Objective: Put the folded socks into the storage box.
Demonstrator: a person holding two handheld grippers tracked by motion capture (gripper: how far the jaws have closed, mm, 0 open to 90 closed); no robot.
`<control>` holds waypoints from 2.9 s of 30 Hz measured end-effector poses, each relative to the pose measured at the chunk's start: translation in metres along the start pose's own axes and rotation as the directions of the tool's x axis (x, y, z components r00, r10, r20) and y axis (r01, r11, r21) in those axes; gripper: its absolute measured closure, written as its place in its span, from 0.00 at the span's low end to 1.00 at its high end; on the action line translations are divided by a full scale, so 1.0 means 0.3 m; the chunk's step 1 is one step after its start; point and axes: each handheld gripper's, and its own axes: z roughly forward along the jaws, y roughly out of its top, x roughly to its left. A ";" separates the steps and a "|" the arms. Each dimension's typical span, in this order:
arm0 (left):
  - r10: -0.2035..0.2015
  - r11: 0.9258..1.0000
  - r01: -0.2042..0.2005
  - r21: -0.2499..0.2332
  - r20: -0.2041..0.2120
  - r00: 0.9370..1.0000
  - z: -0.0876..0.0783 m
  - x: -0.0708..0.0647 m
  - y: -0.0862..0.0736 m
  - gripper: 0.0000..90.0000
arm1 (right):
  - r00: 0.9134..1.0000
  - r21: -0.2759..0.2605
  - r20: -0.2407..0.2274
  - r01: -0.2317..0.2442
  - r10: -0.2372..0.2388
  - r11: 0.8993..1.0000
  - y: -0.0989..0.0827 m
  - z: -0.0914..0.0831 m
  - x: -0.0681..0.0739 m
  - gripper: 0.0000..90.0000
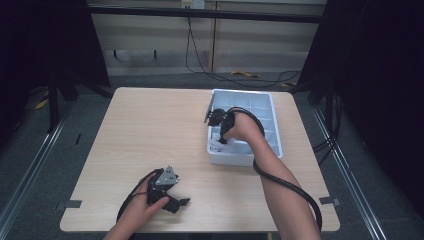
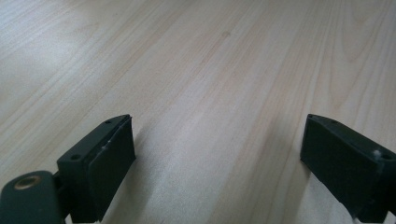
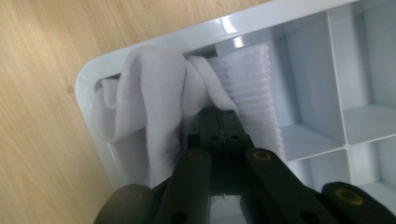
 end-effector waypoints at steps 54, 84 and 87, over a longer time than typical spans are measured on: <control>-0.001 1.000 0.001 -0.006 0.002 1.000 0.003 -0.006 0.000 0.10 | 0.999 -0.027 -0.033 -0.024 0.023 0.999 -0.034 0.078 0.030 1.00; 0.000 1.000 0.000 -0.002 0.005 1.000 0.002 -0.006 0.001 0.10 | 0.999 -0.040 0.043 0.003 -0.001 0.999 -0.047 -0.119 0.024 1.00; 0.000 1.000 0.000 -0.003 0.005 1.000 0.003 -0.006 0.001 0.10 | 0.999 -0.043 0.051 0.002 0.000 0.999 -0.047 -0.126 0.018 1.00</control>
